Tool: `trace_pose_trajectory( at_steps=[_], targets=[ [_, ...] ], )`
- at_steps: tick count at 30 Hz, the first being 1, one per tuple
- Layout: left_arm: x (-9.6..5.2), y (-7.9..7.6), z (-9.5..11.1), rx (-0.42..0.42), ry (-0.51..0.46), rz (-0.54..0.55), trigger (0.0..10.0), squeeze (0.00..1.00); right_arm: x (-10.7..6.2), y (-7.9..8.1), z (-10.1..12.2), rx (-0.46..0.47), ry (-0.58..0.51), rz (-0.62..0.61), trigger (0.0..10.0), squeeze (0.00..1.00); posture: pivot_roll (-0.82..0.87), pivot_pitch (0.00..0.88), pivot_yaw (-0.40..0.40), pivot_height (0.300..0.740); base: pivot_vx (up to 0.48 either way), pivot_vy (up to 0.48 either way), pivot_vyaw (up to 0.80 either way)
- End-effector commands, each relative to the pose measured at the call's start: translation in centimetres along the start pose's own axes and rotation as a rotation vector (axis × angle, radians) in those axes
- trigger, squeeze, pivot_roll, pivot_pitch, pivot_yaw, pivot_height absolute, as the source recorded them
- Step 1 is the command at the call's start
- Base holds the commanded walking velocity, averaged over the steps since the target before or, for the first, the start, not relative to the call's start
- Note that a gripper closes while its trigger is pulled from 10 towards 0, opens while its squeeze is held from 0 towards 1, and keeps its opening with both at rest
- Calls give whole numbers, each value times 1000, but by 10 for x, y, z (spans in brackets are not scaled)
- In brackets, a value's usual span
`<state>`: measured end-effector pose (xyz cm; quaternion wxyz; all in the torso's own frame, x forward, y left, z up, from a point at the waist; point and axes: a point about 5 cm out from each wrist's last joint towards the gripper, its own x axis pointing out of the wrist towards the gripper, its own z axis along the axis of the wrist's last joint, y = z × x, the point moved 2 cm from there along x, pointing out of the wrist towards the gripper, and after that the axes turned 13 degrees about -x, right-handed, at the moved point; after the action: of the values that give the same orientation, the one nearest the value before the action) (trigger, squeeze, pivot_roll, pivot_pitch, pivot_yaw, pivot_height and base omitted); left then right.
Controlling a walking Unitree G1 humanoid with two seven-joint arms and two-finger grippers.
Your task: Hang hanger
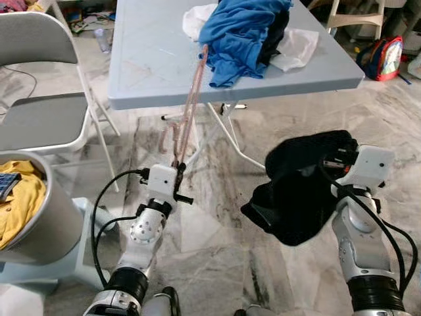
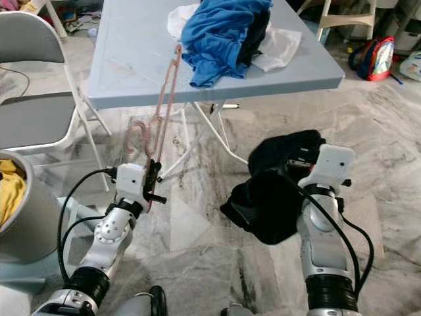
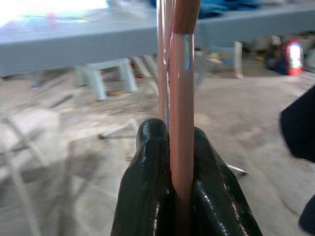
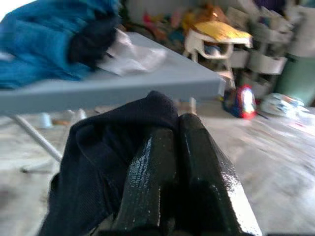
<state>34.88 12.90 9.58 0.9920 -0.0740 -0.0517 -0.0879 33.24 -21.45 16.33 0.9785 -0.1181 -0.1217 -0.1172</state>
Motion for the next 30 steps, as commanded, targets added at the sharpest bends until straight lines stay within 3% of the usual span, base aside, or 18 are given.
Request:
trace_pose_trajectory(
  at_steps=[1,3,4,10,21,24,30],
  targets=[
    [-1,9,6,-1,-15,52,10000,0,0,-3,13,3,-47,-5,0,0,-21,161,0,740,0,0,0],
    [-1,16,10,-9,-18,92,10000,0,-1,-1,17,10,-58,-6,6275,0,-15,159,-1,740,0,0,0],
    [-1,19,12,-8,-14,111,10000,0,-1,-1,18,14,-61,-7,9961,0,-9,156,-3,740,0,0,0],
    [-8,23,8,-52,27,134,10000,0,-2,4,19,30,-53,2,10000,0,2,156,-1,740,0,0,0],
    [-9,14,6,-93,52,110,10000,0,-4,21,23,34,-69,119,10000,0,-12,169,-2,740,373,0,0],
    [-14,20,11,-63,60,88,10000,0,-18,31,21,30,-64,215,10000,0,19,172,-15,740,431,0,0],
    [-23,29,10,-52,67,115,10000,0,-24,38,17,24,-62,264,10000,0,66,159,-24,740,431,0,0]
  ],
)
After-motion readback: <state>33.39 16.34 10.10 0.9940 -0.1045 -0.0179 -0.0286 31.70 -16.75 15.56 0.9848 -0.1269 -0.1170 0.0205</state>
